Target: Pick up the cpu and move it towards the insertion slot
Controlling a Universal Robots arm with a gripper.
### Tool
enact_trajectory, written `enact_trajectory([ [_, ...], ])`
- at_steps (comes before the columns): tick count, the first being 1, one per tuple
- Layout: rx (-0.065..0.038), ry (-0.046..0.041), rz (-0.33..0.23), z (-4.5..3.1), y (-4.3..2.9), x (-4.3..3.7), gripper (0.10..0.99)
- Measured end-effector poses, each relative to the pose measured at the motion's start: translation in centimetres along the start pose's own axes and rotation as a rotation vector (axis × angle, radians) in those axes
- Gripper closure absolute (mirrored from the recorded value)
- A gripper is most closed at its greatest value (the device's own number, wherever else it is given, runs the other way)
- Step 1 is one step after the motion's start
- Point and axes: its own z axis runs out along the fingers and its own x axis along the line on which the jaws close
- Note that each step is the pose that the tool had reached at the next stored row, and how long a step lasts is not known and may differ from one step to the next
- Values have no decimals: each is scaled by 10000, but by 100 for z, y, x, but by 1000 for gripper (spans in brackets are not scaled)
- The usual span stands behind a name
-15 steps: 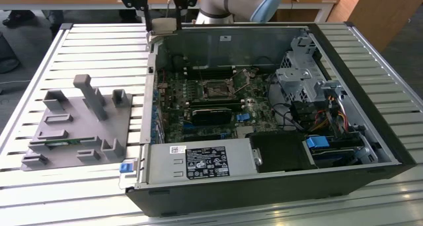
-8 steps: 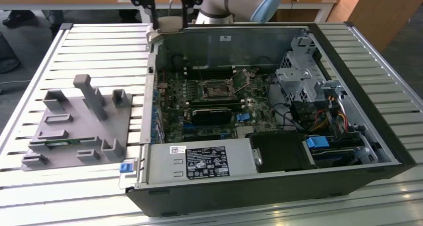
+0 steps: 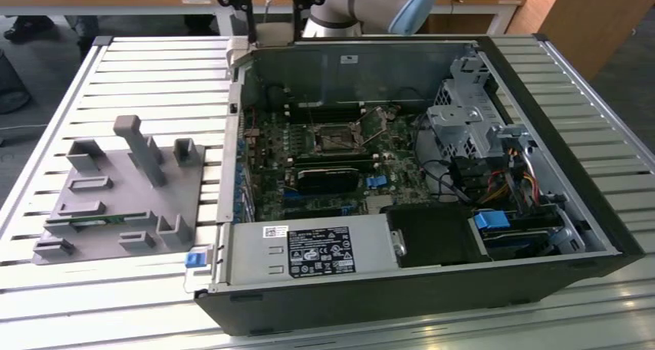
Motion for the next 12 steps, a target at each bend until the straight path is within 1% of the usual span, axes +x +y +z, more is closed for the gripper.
enact_trajectory([
  [7,-4,0,-1,6,76,-103,549],
  [8,-4,1,-1,8,98,-132,549],
  [12,-7,0,-1,12,145,-190,549],
])
